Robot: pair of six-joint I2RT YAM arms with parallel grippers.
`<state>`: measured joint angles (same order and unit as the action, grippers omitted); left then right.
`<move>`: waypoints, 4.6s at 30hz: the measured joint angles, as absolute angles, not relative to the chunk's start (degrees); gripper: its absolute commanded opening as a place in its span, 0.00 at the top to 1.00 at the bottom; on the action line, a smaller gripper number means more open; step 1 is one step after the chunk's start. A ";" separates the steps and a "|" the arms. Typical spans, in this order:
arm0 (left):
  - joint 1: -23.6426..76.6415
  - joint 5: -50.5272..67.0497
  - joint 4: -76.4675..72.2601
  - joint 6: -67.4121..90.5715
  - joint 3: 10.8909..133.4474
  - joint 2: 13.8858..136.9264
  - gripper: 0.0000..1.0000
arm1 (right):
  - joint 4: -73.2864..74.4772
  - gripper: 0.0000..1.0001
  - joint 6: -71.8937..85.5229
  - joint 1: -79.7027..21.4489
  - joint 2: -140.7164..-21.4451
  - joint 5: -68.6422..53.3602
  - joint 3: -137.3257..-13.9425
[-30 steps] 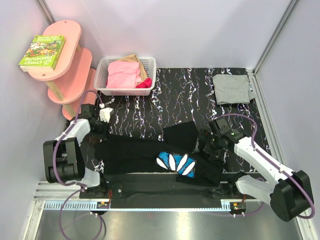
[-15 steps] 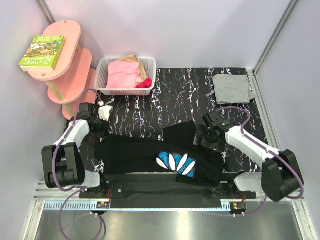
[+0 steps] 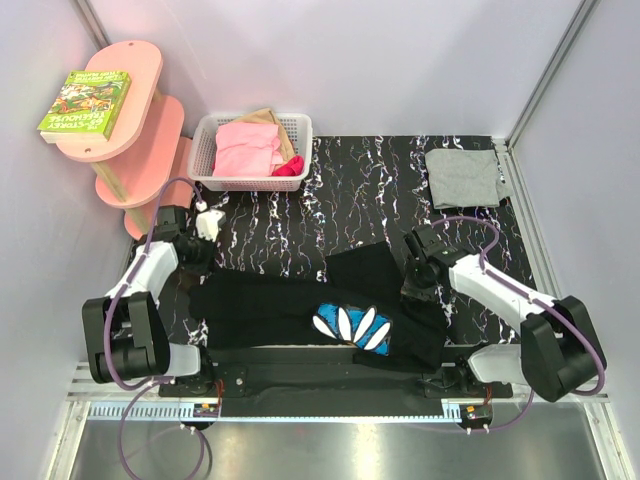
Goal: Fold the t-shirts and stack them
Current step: Flatten out the tshirt
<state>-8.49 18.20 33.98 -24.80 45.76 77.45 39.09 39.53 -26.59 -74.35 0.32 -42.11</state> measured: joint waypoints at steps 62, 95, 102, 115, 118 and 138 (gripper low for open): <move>-7.18 10.74 35.62 -24.49 44.10 80.82 1.00 | 64.55 1.00 40.99 -26.59 -47.31 -4.12 -60.64; -7.16 11.81 63.75 -25.56 71.00 57.14 1.00 | 77.08 1.00 38.33 -26.59 -49.23 -1.39 -90.26; -7.16 11.51 72.34 -25.89 87.05 55.42 1.00 | 78.74 1.00 36.86 -26.63 -52.99 -2.94 -112.97; -7.14 7.64 77.08 -25.17 128.73 55.53 1.00 | 79.72 1.00 32.10 -26.39 -56.34 -10.85 -135.02; -7.14 7.18 77.21 -25.43 128.11 53.32 1.00 | 79.66 1.00 31.86 -25.61 -55.48 -12.64 -138.19; -7.09 3.64 55.59 -25.82 85.93 77.97 1.00 | 64.05 1.00 28.27 -19.00 -69.49 4.21 -95.59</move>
<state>-7.09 3.64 55.59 -25.82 85.93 77.97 64.05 28.27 -19.00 -69.49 4.21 -95.59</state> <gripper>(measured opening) 0.025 0.022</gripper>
